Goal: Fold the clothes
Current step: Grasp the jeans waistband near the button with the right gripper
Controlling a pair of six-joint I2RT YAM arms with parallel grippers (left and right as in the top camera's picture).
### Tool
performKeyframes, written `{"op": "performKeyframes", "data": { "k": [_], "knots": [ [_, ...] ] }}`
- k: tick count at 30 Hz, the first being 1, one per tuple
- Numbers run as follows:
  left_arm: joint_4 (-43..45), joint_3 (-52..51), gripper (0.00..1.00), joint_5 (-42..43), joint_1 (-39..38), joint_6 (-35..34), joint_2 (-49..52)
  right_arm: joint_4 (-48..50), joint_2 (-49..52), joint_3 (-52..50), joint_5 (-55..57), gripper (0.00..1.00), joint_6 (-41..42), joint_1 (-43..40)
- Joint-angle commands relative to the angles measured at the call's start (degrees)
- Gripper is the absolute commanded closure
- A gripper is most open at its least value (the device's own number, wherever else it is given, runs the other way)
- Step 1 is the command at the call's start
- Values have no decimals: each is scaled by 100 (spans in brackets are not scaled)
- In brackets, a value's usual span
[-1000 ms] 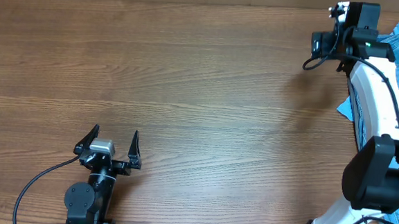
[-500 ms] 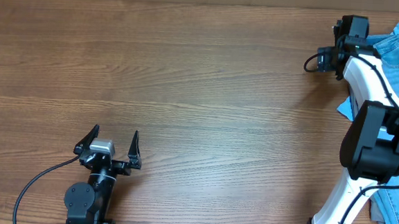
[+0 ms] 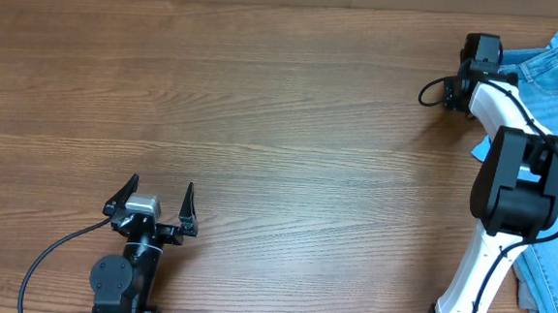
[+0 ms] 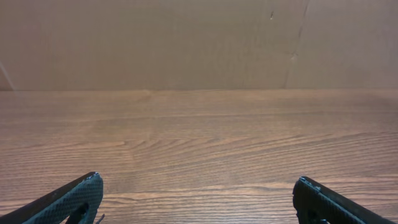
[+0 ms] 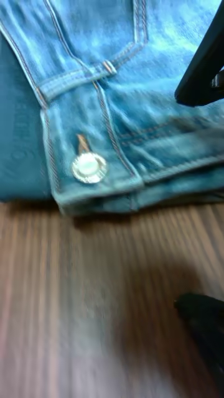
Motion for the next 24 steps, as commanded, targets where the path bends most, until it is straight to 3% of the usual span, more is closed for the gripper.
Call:
{"op": "performKeyframes", "data": {
  "k": [1,9,13,15,19,24],
  "knots": [
    [-7,-20,0,46,46,109,-50,151,157,83,267,0,-20,-109],
    [-7,-20,0,46,46,109,-50,339,240,83,260,1,-20,-389],
    [-7,-20,0,44,46,107,-50,358,313,83,258,14,-17,-470],
    [-7,-20,0,46,46,109,-50,363,317,83,216,30,13,-470],
    [-7,-20,0,46,46,109,-50,540,317,83,199,44,396,-435],
    [-7,-20,0,46,46,107,-50,680,317,107,155,42,588,-378]
  ]
}}
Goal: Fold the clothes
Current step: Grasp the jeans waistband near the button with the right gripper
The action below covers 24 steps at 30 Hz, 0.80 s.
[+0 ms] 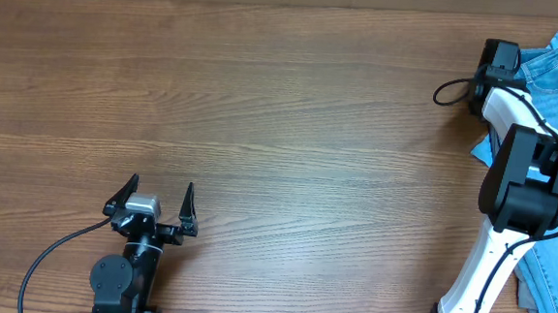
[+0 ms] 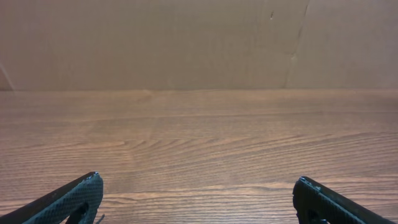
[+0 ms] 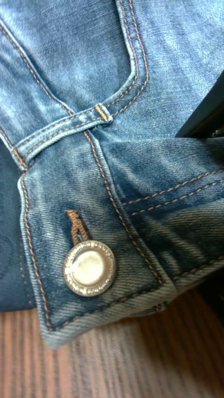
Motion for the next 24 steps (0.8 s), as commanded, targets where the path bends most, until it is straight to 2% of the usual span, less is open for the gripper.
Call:
{"op": "performKeyframes", "data": {
  "k": [1,4,6,7,9,12,15,20,24],
  "knots": [
    [-7,-20,0,46,46,109,-50,153,105,122,2,41,278,42],
    [-7,-20,0,46,46,109,-50,146,105,223,2,33,278,90],
    [-7,-20,0,46,46,107,-50,122,105,297,0,33,278,116],
    [-7,-20,0,46,46,107,-50,105,105,337,2,35,278,127],
    [-7,-20,0,46,46,109,-50,94,105,369,-2,51,284,129],
    [-7,-20,0,46,46,109,-50,44,105,367,-24,63,304,129],
    [-7,-20,0,46,46,107,-50,-57,105,367,-92,68,354,94],
    [-7,-20,0,46,46,109,-50,-114,105,367,-216,67,433,48],
    [-7,-20,0,46,46,109,-50,-114,105,367,-214,88,433,50]
  ]
}}
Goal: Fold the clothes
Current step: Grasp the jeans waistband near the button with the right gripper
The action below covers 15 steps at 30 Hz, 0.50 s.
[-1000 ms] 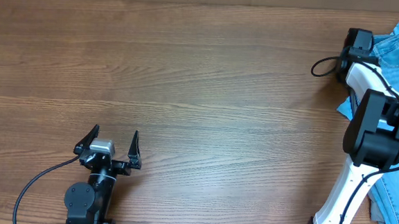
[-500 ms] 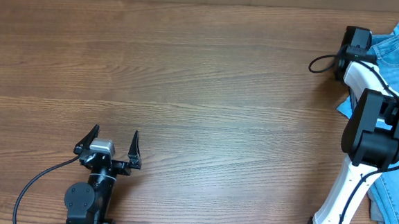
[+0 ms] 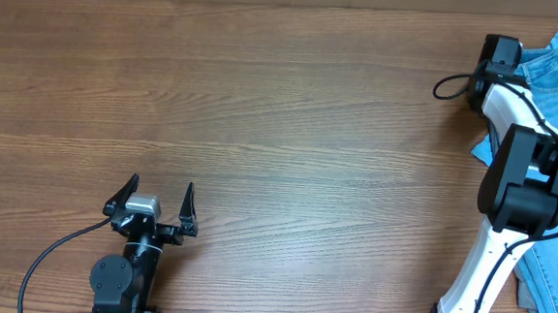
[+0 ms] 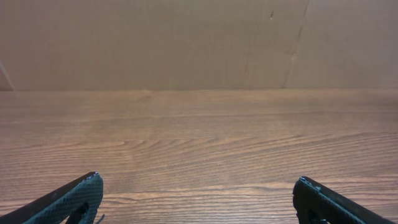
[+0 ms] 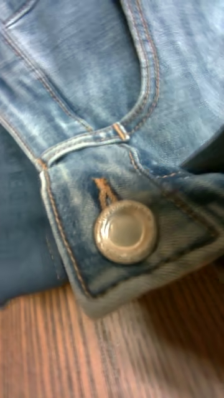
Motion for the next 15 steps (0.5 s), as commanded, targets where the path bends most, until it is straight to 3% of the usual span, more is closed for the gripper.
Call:
{"op": "performKeyframes", "data": {
  "k": [1,4,15],
  "knots": [
    [-7,-20,0,46,46,109,-50,37,103,181,-175,89,122,-2],
    [-7,-20,0,46,46,107,-50,37,101,186,-155,96,125,0],
    [-9,-20,0,46,46,109,-50,-929,63,1220,83,96,575,0]
  ]
}}
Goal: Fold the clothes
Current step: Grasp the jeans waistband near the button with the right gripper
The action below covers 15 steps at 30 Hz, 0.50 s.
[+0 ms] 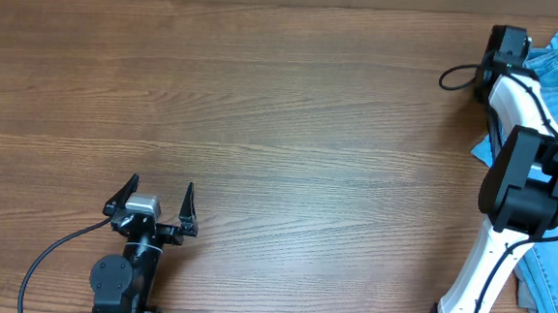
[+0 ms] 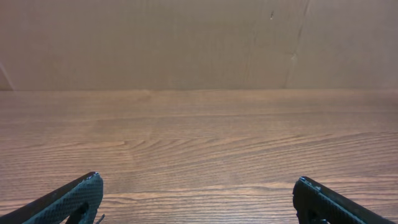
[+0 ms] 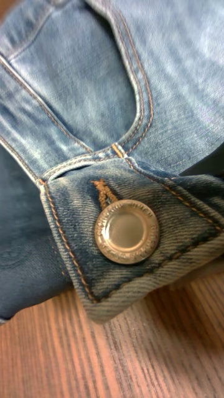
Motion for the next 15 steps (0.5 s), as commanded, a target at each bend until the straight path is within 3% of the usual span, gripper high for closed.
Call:
{"op": "performKeyframes", "data": {
  "k": [1,15],
  "knots": [
    [-7,-20,0,46,46,109,-50,-210,63,741,15,96,190,28],
    [-7,-20,0,46,46,109,-50,-1768,-232,2282,160,96,914,15]
  ]
}}
